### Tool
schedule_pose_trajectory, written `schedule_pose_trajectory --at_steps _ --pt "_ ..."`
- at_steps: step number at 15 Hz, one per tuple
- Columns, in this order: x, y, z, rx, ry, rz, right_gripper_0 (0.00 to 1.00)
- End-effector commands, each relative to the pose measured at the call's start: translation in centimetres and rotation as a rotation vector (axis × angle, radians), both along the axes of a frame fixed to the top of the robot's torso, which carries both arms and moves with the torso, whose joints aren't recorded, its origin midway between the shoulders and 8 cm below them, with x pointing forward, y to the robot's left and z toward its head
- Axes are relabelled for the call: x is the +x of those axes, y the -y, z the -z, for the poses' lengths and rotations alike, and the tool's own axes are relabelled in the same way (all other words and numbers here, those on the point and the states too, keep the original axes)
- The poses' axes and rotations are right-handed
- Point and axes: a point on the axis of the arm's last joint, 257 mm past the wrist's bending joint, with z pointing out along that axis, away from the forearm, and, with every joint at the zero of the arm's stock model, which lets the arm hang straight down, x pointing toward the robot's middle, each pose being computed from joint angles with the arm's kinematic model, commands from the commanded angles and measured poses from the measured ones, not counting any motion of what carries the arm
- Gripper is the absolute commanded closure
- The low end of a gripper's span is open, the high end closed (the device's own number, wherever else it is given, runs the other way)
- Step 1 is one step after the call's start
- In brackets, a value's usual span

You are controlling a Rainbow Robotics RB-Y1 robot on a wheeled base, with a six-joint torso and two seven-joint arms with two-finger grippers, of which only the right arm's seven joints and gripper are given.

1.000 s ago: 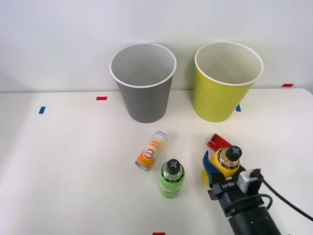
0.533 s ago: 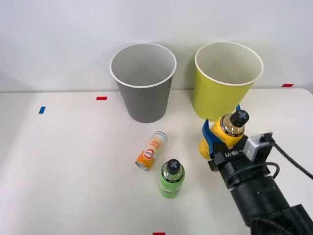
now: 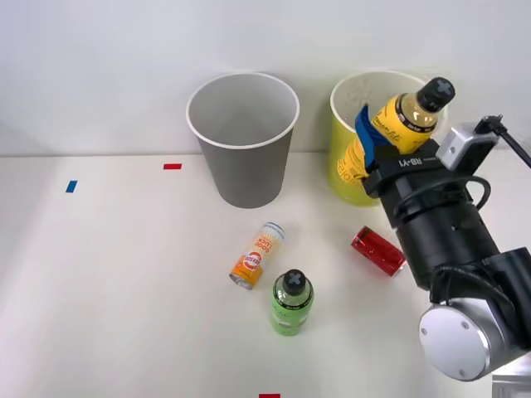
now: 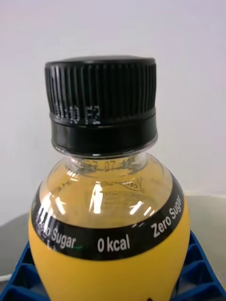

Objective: Put cans in the gray bin, plastic bottles in the light green bin

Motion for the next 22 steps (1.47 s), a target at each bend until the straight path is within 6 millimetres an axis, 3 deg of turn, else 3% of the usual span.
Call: schedule_pose_trajectory --at_steps 1,4,6,10,14,18,22 --pt "1.5 0.3 -3.7 0.088 0.017 -0.051 1.0" --pt "2.9 0.8 -6.4 0.079 0.018 -0.066 1.0" --pt "5.0 1.7 -7.4 0.06 -0.006 -0.051 1.0" --pt "10.8 3.4 -7.2 0.067 -0.006 0.021 1.0" --pt "14.0 4.7 -6.5 -0.029 -0.032 0.103 1.0" --pt "16.3 4.3 -5.7 -0.037 -0.067 0.101 1.0" --pt "16.9 4.1 -5.4 -0.038 -0.08 0.099 1.0"
